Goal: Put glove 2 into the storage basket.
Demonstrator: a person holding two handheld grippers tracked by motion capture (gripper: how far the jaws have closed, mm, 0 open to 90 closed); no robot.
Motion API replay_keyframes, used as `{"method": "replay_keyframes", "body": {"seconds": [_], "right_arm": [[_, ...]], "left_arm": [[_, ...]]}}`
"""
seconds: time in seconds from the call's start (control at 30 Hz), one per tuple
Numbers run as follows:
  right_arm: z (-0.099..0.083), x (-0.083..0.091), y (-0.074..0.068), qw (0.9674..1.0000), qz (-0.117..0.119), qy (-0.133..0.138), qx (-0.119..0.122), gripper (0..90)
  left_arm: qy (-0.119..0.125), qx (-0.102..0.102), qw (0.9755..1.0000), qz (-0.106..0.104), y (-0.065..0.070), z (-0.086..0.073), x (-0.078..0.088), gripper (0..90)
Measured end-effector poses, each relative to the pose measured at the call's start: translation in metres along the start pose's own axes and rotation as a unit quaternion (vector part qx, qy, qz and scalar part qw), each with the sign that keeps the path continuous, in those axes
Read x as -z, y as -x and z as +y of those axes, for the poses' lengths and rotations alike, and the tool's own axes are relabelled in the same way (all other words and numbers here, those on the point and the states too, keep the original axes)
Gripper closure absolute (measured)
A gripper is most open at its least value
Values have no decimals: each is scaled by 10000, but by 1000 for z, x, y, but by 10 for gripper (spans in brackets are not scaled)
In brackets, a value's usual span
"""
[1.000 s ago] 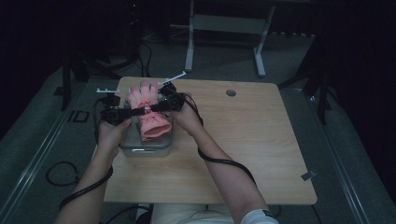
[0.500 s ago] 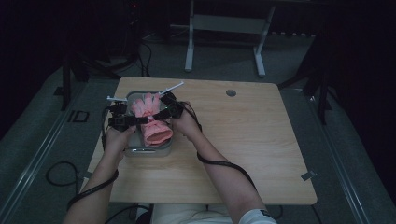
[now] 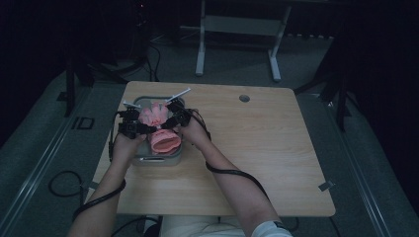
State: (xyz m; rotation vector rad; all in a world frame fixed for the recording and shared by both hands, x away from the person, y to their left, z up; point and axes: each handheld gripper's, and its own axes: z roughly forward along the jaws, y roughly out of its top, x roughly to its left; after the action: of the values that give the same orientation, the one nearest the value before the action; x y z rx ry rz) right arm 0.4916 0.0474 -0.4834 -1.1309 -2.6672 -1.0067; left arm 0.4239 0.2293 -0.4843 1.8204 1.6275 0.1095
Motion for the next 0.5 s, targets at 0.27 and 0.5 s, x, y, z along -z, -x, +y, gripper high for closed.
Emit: {"method": "replay_keyframes", "body": {"seconds": [0.27, 0.5], "right_arm": [[4, -1, 3, 9998, -209, -54, 43, 521], [8, 3, 8, 9999, -121, 32, 32, 473]], "left_arm": [[92, -266, 9975, 651, 9, 3, 0, 458], [255, -176, 9973, 670, 6, 5, 5, 398]]}}
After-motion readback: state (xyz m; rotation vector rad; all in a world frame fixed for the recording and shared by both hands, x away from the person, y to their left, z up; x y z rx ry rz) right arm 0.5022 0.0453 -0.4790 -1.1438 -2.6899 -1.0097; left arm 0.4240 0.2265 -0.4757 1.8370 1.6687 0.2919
